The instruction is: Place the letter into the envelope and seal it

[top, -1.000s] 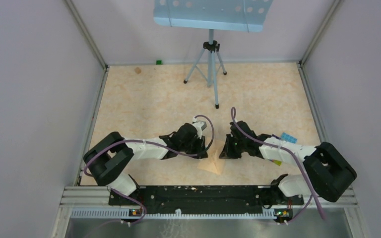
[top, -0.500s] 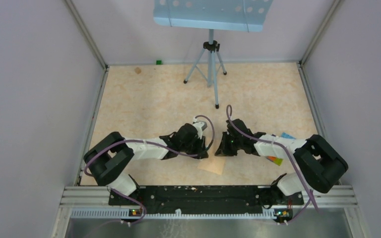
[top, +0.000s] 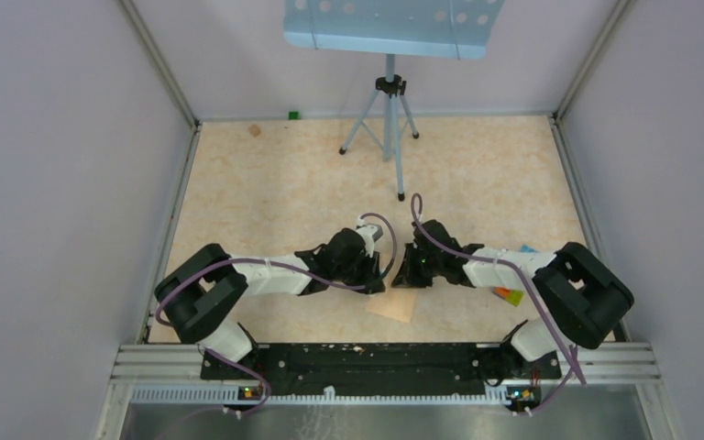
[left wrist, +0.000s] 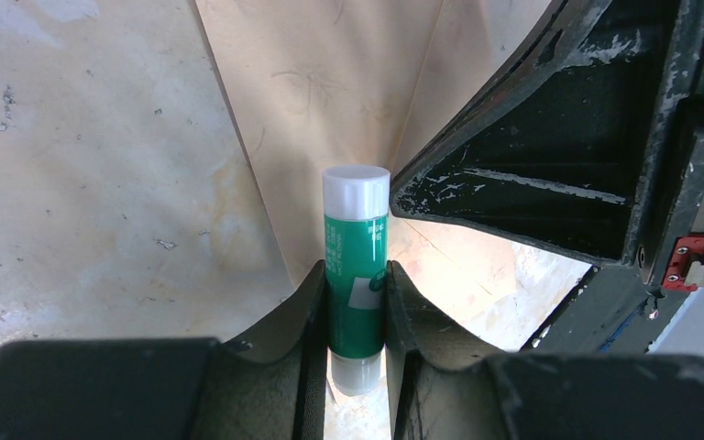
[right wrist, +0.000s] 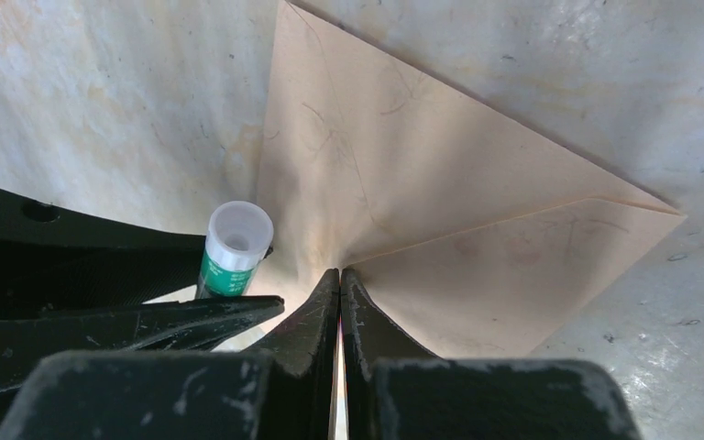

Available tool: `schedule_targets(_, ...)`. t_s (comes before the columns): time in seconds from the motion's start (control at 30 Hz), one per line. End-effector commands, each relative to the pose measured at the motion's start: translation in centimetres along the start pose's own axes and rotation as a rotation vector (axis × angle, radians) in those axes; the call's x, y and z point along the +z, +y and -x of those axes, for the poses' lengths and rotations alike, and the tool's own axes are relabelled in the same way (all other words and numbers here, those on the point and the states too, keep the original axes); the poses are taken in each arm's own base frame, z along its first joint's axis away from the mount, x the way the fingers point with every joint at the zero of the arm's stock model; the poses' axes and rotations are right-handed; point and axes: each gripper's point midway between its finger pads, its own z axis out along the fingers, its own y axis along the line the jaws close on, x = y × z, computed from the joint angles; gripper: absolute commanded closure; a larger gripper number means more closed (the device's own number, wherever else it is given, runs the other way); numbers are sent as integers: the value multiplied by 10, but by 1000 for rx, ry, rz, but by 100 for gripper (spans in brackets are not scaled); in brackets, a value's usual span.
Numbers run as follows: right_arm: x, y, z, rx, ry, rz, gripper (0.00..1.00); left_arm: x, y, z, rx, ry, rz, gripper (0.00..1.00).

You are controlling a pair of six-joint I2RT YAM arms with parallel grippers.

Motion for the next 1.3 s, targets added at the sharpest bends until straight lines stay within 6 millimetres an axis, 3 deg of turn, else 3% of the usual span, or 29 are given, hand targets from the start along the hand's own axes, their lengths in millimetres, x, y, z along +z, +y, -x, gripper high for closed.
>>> schedule_targets(0.0,7,5,8,-14,-31,-11,100,5,5,-12,-12,35,24,100)
schedule_targets(0.13,9,-1,6,-14,-28,-32,100,1,-1,-4,-3,18,8,100)
schedule_targets(0.37,11,-12,0,-8,-19,-61,100,-16,-29,37,10,-74,-55,100)
schedule_targets(0.6,14,-15,0,-11,-26,-61,100,-13,-26,60,-93,-118,-65,100)
schedule_targets(0.73,13,-14,1,-12,-30,-59,100,0,-12,58,-141,-111,-48,100)
schedule_targets(0.93,9,-6,5,-24,-45,-33,100,18,-11,43,-192,-65,-109,100)
schedule_targets(1.27,-26,36,32,-86,-135,71,100,23,21,18,-258,0,35,100)
